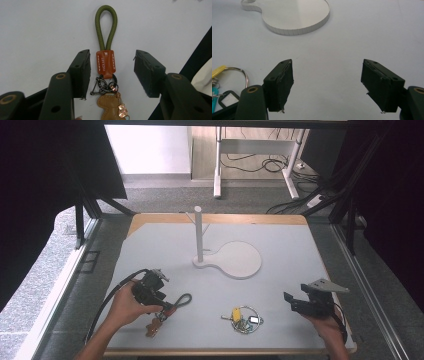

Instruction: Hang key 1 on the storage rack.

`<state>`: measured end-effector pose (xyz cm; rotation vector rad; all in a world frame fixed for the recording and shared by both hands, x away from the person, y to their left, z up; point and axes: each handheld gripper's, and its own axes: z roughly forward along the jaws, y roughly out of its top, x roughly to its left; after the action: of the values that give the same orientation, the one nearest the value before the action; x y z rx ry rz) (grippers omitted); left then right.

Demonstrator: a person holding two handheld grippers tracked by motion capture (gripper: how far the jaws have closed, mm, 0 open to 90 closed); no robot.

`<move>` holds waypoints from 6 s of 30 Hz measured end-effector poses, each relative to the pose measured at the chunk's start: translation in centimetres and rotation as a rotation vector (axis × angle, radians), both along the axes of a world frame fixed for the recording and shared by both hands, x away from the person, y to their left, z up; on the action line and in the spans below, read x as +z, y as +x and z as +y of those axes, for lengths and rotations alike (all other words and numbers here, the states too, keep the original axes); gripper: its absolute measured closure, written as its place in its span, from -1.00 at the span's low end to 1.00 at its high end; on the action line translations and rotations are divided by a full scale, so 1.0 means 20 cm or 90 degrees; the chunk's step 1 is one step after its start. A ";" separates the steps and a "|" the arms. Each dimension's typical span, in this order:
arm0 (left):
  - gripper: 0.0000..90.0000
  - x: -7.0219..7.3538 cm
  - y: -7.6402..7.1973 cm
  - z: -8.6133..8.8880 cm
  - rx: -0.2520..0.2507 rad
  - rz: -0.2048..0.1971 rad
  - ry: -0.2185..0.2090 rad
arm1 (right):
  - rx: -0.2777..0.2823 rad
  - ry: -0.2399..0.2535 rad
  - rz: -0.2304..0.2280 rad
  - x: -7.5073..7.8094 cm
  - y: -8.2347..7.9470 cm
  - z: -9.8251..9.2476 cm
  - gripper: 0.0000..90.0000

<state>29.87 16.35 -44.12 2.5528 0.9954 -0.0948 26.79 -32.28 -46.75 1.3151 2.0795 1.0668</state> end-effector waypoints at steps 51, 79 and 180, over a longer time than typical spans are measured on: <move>0.55 -0.15 0.04 -0.13 -0.021 0.017 0.133 | 0.002 -0.014 0.016 -0.04 0.01 0.01 -0.42; 0.55 0.19 0.14 0.11 0.029 -0.039 0.006 | -0.003 -0.019 0.030 -0.06 0.02 0.01 -0.42; 0.55 0.60 0.68 0.14 0.112 -0.064 -0.134 | -0.002 -0.042 0.047 -0.11 0.03 0.02 -0.42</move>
<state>43.50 19.21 -32.13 2.2481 1.1032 -0.0209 27.32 -31.87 -48.92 1.3425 2.1470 0.9531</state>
